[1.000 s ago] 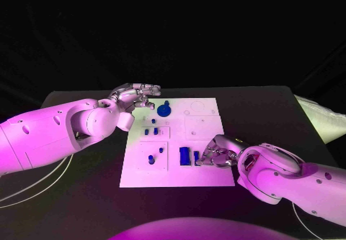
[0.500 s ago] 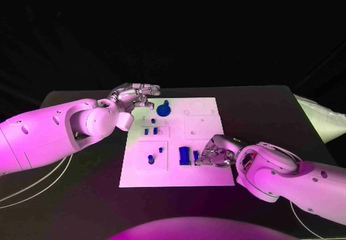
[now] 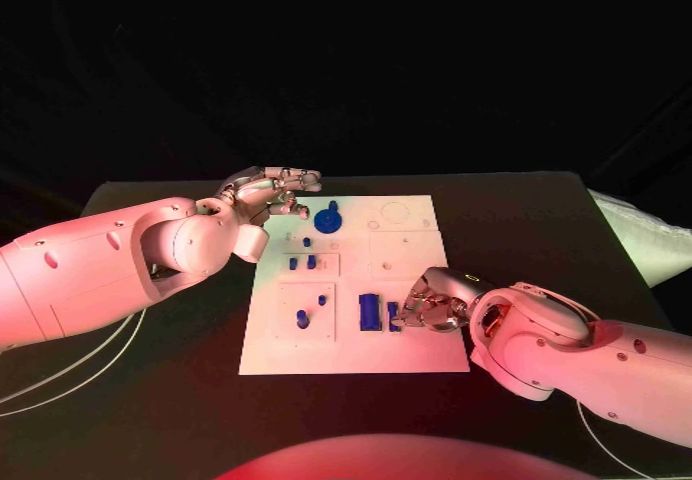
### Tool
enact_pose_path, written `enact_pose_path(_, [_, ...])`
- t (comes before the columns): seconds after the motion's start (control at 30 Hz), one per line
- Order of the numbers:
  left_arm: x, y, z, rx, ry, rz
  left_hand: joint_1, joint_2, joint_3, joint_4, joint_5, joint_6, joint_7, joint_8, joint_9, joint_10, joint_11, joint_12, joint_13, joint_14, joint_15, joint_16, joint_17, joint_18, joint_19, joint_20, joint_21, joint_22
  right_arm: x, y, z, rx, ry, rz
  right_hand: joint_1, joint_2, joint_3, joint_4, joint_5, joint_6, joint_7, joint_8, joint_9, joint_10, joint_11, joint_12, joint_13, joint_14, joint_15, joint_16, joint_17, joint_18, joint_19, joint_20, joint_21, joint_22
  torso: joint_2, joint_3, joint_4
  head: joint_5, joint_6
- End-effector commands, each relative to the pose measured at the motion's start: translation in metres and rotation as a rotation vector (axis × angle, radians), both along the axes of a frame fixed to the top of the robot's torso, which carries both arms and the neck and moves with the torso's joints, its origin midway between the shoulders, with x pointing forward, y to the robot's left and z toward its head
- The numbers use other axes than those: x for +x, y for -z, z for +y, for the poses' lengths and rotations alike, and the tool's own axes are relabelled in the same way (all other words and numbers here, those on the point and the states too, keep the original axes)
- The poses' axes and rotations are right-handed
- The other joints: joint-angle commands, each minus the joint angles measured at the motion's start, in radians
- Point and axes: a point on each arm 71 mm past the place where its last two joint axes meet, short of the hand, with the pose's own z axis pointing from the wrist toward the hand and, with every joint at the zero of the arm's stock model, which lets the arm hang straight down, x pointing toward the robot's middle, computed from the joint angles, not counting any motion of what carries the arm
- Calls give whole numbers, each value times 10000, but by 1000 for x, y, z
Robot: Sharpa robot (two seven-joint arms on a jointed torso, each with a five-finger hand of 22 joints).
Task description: Assemble the parts on the task board
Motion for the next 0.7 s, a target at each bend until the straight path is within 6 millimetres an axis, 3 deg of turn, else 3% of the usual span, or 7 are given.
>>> enact_pose_path(0.03, [0,0,-2,-74,175,-72,30,24,-3,-30,23,-70,-25,43,-5,-65,23,39,-15,-46,-8,68,-10,93,-25,67,-43,-10,-1,-7,1,756,-41,-309,93,-22,-136,-38,192,-136,39,-94,-7,-199,38,-313,-189,686,-45,-142,750,-92,-19,48,-54,-92,-33,-5,-13,-32,38])
enact_pose_path(0.3, [0,5,-1,-66,18,-80,-25,32,-26,6,20,-97,-18,91,-4,-89,32,88,-24,-117,4,9,-157,89,-46,78,-55,-21,19,-32,-16,3704,564,664,169,14,-447,-67,330,-742,294,-449,-123,-823,248,-1639,-1038,493,113,-779,-69,39,-358,153,-523,-869,-234,-96,-49,-138,174])
enact_pose_path(0.43, [0,13,0,-157,-409,-199,-88,36,-77,48,18,-65,-47,238,11,-52,15,234,-28,-611,15,-402,-883,88,-258,100,-181,-86,42,-44,-31,5193,924,726,416,138,-559,-214,313,-1122,457,-665,-192,-1365,389,-2776,-1822,292,237,-1469,-882,204,-761,273,-1148,-1846,-449,-166,-48,-234,347])
enact_pose_path(0.47, [1,15,1,-179,-671,-286,-86,45,-91,51,15,20,-91,337,30,38,-17,328,-19,-750,-6,-478,-937,95,-366,102,-249,-123,48,-46,-34,5662,1069,849,466,174,-623,-253,253,-1206,503,-711,-204,-1576,437,-3223,-2145,208,269,-1776,-1220,271,-939,321,-1451,-2294,-511,-183,-42,-232,474])
enact_pose_path(0.57, [3,21,4,-309,-1408,-450,-87,50,-108,61,15,293,-207,552,71,331,-131,500,-5,-1033,-50,-685,-1081,116,-588,77,-400,-210,69,-50,-44,7050,1501,998,689,403,-665,-383,97,-1506,647,-858,-249,-2259,574,-4351,-2982,-431,392,-3714,-3279,670,-1997,426,-3211,-4818,-719,-239,-33,-203,635])
enact_pose_path(0.6, [4,23,5,-331,-1634,-510,-92,44,-108,72,21,353,-234,599,65,411,-165,523,-23,-1197,-63,-831,-1176,122,-737,65,-507,-274,76,-51,-48,7500,1635,1001,813,483,-653,-463,71,-1582,687,-892,-257,-2422,620,-4558,-3172,-727,438,-4647,-4205,811,-2388,467,-3946,-5764,-786,-258,-29,-223,764])
enact_pose_path(0.7, [7,28,6,-386,-2048,-614,-133,35,-109,130,22,476,-293,661,33,575,-184,515,-91,-1652,-60,-1334,-1476,107,-1173,86,-848,-493,92,-51,-55,8479,1914,988,1065,643,-621,-644,2,-1704,804,-947,-272,-2789,722,-5104,-3723,-1421,556,-7004,-6338,841,-2653,581,-4858,-6459,-951,-298,-15,-272,879])
